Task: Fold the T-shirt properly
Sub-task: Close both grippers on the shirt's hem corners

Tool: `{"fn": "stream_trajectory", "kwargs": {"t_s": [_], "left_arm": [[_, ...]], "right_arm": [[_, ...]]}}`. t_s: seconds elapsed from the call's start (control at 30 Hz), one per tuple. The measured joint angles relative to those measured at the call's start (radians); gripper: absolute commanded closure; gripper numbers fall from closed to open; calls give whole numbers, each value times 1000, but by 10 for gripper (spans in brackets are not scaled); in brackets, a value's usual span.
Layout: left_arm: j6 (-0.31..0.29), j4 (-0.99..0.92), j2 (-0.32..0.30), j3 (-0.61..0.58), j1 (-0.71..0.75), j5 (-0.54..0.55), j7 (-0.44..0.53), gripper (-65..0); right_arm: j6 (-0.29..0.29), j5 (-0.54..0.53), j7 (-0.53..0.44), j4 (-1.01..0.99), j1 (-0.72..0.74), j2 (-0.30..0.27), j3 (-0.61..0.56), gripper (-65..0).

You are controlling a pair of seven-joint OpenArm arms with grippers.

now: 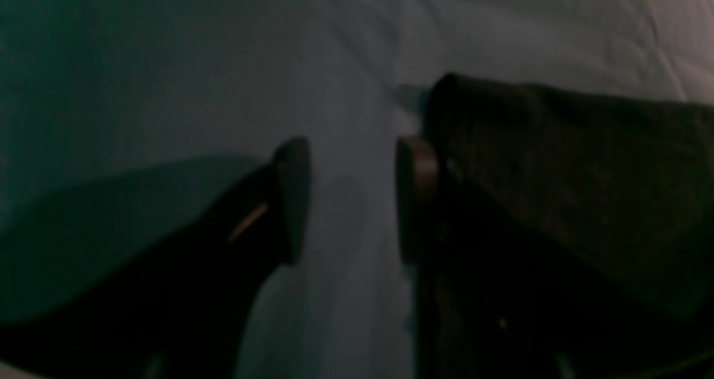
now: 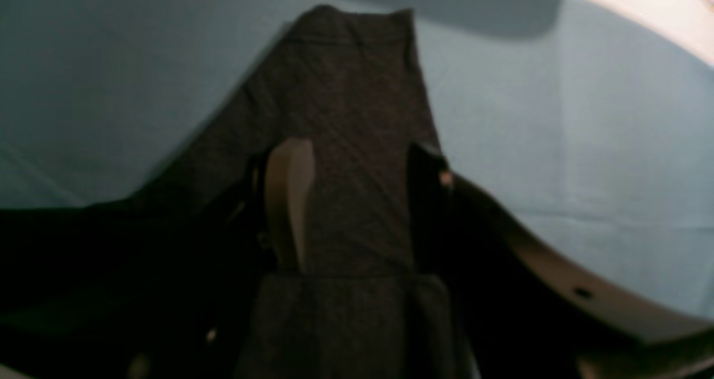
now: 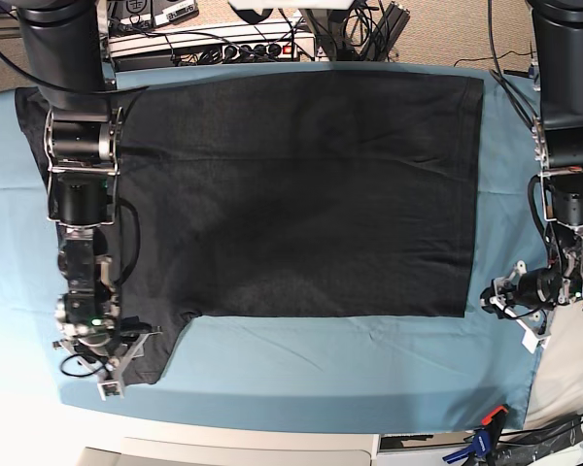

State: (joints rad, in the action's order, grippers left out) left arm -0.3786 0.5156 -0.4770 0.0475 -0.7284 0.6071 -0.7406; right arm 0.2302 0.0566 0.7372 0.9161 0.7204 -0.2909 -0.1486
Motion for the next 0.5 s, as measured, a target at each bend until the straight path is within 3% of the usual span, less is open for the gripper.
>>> {"fn": "stream_trajectory", "kwargs": {"t_s": [0.07, 0.27, 0.5], "left_arm": [[0, 0, 14, 0, 4, -1, -7, -266], [-1, 1, 79, 0, 2, 4, 4, -266], [0, 1, 79, 0, 2, 4, 12, -266]], "right_arm": [[-25, 18, -5, 0, 0, 12, -12, -274], [-29, 22, -8, 0, 0, 23, -11, -274], [-29, 40, -8, 0, 0, 23, -11, -274]]}}
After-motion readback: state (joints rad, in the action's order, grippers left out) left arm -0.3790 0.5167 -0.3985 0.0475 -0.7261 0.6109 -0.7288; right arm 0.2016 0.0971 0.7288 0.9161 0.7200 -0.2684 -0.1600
